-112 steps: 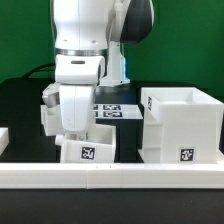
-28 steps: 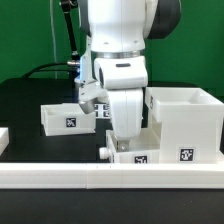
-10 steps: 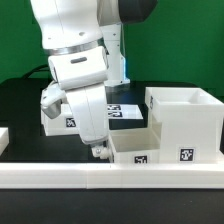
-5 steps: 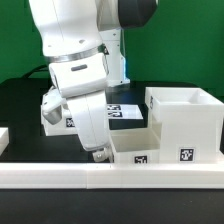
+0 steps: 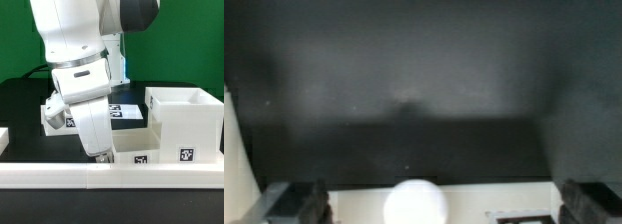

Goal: Assemble drawer

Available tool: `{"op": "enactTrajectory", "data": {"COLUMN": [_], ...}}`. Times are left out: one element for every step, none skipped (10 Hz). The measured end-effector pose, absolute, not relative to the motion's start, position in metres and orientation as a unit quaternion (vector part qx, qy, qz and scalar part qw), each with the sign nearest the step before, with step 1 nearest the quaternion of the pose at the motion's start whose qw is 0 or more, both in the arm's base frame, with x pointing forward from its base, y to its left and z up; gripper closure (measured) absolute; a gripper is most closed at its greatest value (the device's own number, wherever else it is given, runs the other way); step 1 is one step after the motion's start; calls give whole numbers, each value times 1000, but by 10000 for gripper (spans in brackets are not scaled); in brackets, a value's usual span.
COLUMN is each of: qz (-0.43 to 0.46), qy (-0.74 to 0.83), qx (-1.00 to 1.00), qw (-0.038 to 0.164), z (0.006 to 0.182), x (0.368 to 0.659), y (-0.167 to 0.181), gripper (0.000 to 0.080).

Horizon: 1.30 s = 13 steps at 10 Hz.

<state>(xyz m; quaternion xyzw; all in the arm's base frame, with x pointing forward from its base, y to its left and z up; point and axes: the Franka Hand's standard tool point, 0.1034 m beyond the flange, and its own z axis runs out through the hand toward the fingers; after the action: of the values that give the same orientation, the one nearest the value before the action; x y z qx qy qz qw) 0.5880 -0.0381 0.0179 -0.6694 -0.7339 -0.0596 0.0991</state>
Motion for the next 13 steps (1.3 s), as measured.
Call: {"op": "enactTrajectory", "data": {"qz": [-61,-68,-67,-71,-75,-74,-74,-74,-75,-75,-75,-75,-74], "qy": [-734,-733,-733,-733,-732,-732,-731,-731,-730,-728,-725,-720,-713], "qx": [-670,-672,-671,-672,-673,-673,-674,-674,-675,-677,-680,-686,-693], "qw": [97,84,86,79,71,73,74,75,76,77,78,78,79], "z": [18,17,16,15,13,13,12,12,12,13,13,12,12], "x": [589,591,589,590,589,588,588,588,588,588,588,588,587], "y": [-38,-40,-39,-40,-40,-38,-36,-33,-28,-25,-24,-23,-22], "gripper": [150,150,150,150,150,150,150,150,150,150,150,150,150]}}
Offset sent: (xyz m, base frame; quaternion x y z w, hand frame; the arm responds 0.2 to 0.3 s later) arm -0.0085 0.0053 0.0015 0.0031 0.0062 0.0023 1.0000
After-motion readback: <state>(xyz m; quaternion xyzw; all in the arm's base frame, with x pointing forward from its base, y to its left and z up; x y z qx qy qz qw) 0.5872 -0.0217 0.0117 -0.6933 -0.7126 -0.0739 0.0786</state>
